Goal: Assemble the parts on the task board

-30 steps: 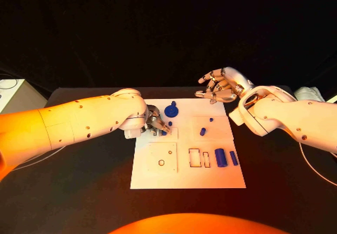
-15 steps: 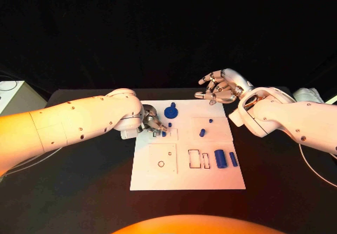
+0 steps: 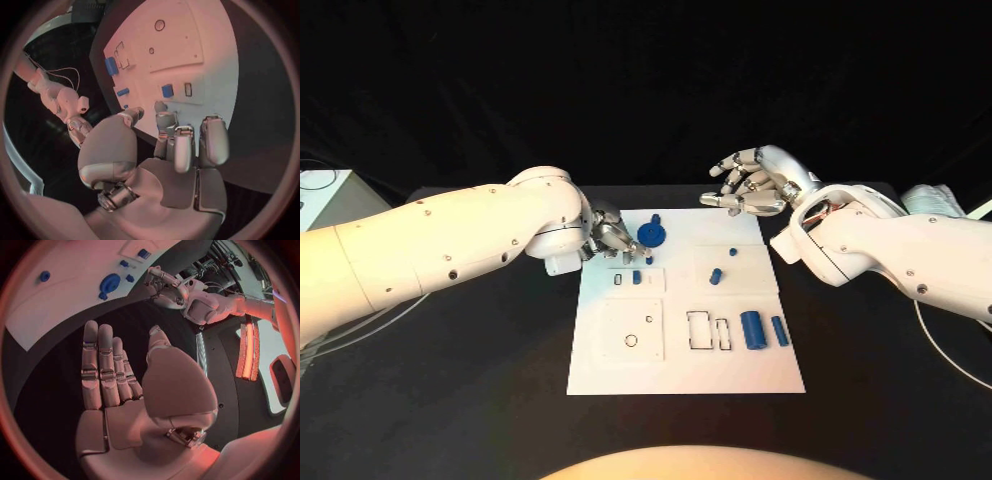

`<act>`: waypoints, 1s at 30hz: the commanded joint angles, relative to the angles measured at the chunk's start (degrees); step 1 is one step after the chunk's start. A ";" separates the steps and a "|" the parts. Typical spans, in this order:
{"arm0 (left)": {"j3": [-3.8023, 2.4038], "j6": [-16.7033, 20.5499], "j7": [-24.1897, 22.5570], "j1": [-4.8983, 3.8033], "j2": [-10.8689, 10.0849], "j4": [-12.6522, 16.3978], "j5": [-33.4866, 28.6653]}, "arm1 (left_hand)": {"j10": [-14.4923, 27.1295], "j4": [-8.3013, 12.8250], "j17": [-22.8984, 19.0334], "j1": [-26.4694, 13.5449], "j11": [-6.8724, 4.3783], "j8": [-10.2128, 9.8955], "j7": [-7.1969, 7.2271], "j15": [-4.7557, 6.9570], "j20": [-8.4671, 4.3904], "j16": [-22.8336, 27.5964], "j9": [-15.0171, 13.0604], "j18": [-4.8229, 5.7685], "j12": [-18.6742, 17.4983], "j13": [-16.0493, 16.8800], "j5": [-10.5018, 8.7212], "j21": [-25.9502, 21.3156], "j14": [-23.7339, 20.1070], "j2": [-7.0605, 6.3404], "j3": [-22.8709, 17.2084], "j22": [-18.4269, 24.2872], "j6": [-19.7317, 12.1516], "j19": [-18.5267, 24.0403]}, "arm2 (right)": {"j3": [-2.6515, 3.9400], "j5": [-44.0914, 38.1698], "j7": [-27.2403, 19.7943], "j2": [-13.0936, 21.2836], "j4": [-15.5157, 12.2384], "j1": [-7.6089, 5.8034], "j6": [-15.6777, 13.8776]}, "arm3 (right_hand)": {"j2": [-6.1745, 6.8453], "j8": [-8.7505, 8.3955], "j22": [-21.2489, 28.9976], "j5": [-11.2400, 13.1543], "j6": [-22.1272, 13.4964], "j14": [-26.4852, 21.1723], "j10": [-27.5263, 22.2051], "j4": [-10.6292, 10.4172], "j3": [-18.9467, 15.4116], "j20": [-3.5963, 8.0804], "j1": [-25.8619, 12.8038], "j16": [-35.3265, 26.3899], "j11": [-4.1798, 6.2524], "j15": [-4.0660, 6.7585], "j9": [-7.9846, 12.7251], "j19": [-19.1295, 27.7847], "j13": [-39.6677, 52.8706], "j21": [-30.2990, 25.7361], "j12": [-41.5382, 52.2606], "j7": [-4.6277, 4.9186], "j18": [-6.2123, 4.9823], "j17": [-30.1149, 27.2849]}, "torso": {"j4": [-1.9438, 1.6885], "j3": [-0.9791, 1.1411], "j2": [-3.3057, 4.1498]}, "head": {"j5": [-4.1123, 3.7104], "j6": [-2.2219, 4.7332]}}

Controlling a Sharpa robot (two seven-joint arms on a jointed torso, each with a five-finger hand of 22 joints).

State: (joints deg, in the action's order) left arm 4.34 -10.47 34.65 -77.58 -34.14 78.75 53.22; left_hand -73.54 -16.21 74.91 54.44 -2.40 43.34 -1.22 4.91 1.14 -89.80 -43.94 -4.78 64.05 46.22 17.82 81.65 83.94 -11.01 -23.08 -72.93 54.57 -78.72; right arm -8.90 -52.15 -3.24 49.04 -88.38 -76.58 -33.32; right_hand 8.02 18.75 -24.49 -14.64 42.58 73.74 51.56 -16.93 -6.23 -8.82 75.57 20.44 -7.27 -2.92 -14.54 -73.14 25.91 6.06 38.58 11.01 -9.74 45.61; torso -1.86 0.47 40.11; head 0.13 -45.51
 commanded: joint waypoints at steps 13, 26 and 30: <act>-1.55 3.08 -4.30 -1.01 -0.05 -8.61 1.08 | 10.69 -0.44 7.90 7.11 3.25 -4.66 -3.74 -2.44 2.56 3.63 2.05 -0.68 -7.52 -11.30 0.26 -4.69 3.06 1.39 1.51 6.93 -7.52 5.84 | 0.01 2.65 -3.79 0.16 0.41 0.11 -1.16 | -2.66 1.04 4.09 0.00 1.77 -1.42 1.45 0.36 1.95 -0.42 3.61 -5.08 -0.12 -0.38 0.50 1.37 -8.03 -2.06 -5.95 0.68 -0.72 -1.95 | -0.02 -0.09 0.50 | 0.43 1.06; -1.70 -0.06 -5.02 -1.35 3.38 -16.27 1.49 | 9.66 -0.47 7.98 7.27 3.18 -4.40 -3.61 -2.44 2.68 3.52 2.17 -0.55 -6.06 -9.93 0.19 -4.19 3.15 1.38 2.02 6.10 -6.75 5.16 | 0.01 3.29 -3.84 0.21 0.19 0.11 -1.19 | -2.93 0.96 4.99 -1.81 1.86 -1.49 1.82 0.35 2.33 -0.54 4.07 -5.88 -0.25 -0.51 0.71 1.56 -9.60 -2.14 -6.97 0.84 -0.71 -2.32 | 0.00 -0.15 1.72 | 0.37 1.37; -1.68 -0.93 -5.40 -1.30 4.64 -17.94 1.04 | 9.76 -0.47 7.84 7.27 3.18 -4.41 -3.61 -2.44 2.69 3.60 2.18 -0.58 -6.15 -10.12 0.17 -4.24 3.09 1.35 2.06 6.19 -6.76 5.22 | 0.02 3.47 -3.98 0.23 0.08 0.11 -1.34 | -2.98 0.99 5.47 -1.97 2.05 -1.75 1.82 0.36 2.38 -0.68 4.07 -6.40 -0.41 -0.67 0.79 1.87 -10.38 -2.22 -7.62 0.98 -0.70 -2.56 | 0.09 -0.23 2.18 | 0.31 1.64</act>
State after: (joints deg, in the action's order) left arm 2.69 -9.39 30.61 -78.84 -29.76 61.04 54.45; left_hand -63.65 -16.68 74.91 61.09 0.76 38.79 -4.80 2.74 3.92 -85.98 -41.80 -4.78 57.87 36.19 17.87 77.33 84.04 -9.56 -21.33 -66.81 47.30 -73.13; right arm -8.89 -49.01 -6.14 49.25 -88.16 -76.49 -34.42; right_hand 5.00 19.52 -19.01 -16.32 44.32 72.24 53.15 -16.52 -4.20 -9.60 79.21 14.20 -7.59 -3.58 -13.80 -71.54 15.56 4.05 31.03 11.30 -9.75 43.06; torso -1.86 0.28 41.78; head 0.46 -44.07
